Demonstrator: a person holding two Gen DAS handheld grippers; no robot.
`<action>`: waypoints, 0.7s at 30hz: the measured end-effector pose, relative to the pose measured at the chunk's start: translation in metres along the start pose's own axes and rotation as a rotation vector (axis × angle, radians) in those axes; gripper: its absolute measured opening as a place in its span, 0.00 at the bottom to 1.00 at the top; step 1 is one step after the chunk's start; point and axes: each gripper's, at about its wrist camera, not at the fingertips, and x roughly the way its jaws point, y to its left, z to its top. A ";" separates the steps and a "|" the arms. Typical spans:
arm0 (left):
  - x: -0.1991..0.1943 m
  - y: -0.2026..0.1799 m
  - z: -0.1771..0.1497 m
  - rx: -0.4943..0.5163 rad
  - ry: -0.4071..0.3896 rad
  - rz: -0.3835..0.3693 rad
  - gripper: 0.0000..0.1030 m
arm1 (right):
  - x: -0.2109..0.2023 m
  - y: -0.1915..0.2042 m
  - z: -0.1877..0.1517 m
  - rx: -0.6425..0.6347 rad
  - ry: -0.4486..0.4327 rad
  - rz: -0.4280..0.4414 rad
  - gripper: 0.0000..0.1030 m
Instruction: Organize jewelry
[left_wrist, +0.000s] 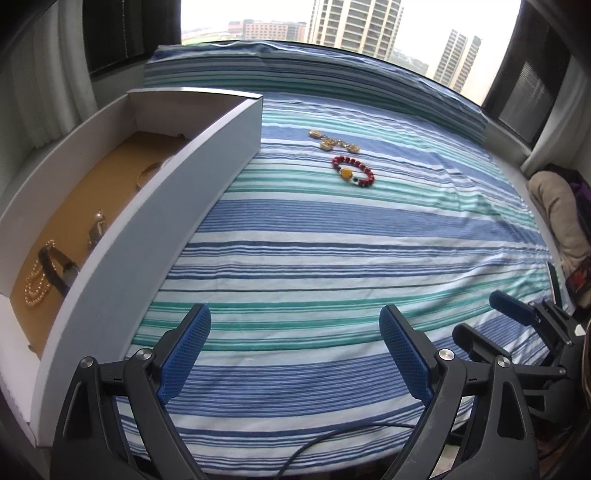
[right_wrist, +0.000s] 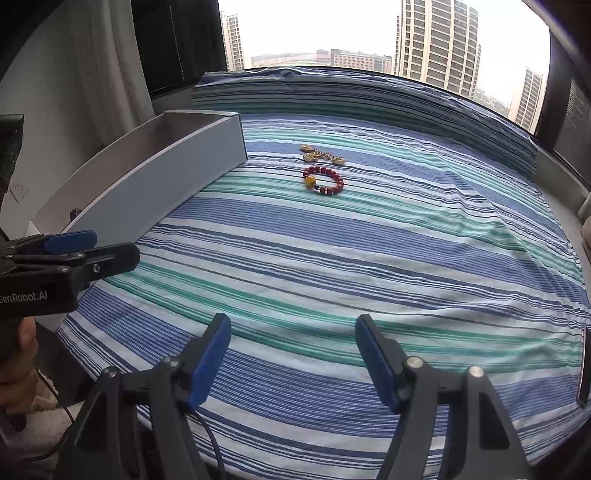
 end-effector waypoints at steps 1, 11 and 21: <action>0.000 0.000 0.000 0.000 0.001 0.001 0.90 | 0.000 0.000 0.000 0.002 0.002 0.003 0.69; 0.008 -0.003 0.001 0.015 0.019 0.023 0.90 | 0.002 -0.002 0.000 0.017 0.013 0.004 0.69; 0.013 0.001 0.002 0.008 0.035 0.023 0.90 | 0.004 -0.004 0.000 0.025 0.021 0.010 0.69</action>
